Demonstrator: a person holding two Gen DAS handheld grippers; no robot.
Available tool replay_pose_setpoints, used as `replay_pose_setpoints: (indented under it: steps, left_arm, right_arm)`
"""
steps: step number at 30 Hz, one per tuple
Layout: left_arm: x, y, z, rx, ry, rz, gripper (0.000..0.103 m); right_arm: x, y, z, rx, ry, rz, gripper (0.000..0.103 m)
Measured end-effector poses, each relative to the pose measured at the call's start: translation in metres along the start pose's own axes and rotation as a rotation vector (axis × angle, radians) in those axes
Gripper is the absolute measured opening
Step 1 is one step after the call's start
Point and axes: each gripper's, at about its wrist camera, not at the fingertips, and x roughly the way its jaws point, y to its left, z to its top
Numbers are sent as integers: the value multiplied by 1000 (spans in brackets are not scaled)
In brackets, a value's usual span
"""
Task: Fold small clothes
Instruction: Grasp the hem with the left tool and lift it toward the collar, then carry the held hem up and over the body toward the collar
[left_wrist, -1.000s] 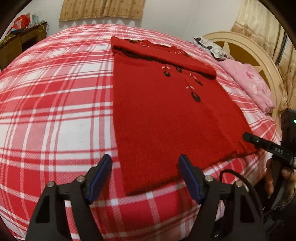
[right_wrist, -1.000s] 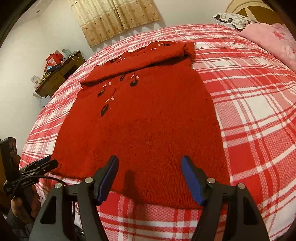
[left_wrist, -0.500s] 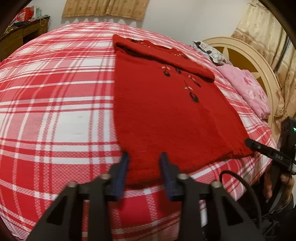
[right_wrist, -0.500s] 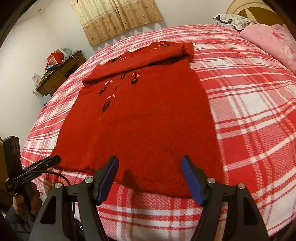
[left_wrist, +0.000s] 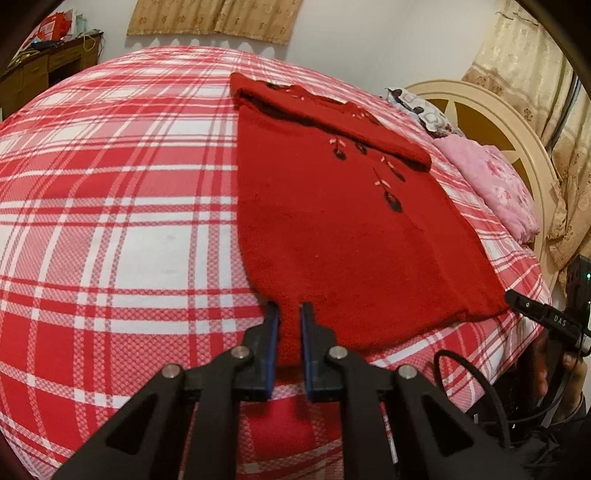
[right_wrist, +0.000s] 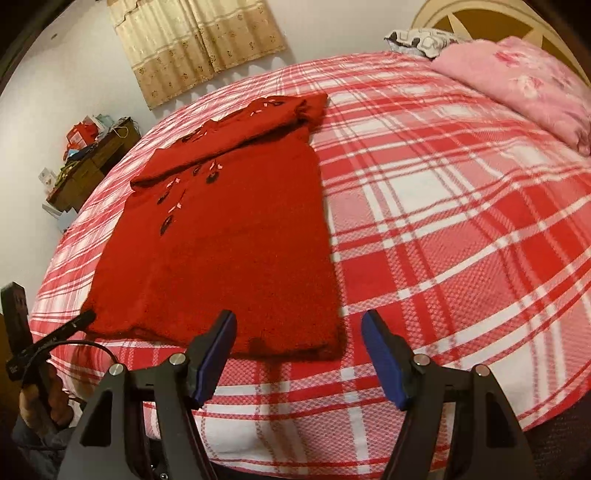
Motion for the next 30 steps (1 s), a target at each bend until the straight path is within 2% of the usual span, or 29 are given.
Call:
replay_pose_setpoints:
  steps: [2, 6, 8, 9, 10, 11, 13, 16, 18, 21, 30]
  left_arm:
    - [0, 1, 1, -10, 6, -3, 20]
    - [1, -5, 1, 4, 12, -14, 31]
    - [0, -10, -1, 36, 5, 2, 31]
    - [0, -12, -1, 57, 3, 8, 25]
    - [-1, -13, -2, 72, -2, 7, 9]
    - [-4, -13, -1, 81, -11, -5, 9]
    - [-19, -9, 5, 74, -71, -39, 9]
    - [-38, -5, 15, 81, -147, -44, 9]
    - [-37, -2, 25, 72, -155, -37, 9]
    - [-31, 2, 39, 31, -155, -70, 9]
    - [-30, -5, 82, 21, -213, -105, 9]
  right_arm:
    - [3, -1, -2, 8, -1, 12, 71]
    - [7, -4, -3, 30, -15, 34, 71]
    - [9, -5, -4, 34, -14, 36, 68]
    - [9, -4, -4, 23, -13, 32, 55]
    - [9, -2, -4, 7, -8, 33, 42]
    - [10, -1, -3, 1, 3, 58, 9]
    - [5, -4, -2, 25, -11, 127, 7]
    - [-16, -2, 4, 8, -114, 170, 7]
    - [-23, -2, 12, 2, -167, 165, 7]
    - [-22, -2, 26, 15, -200, 158, 7]
    - [-33, 18, 77, 4, -304, 202, 7]
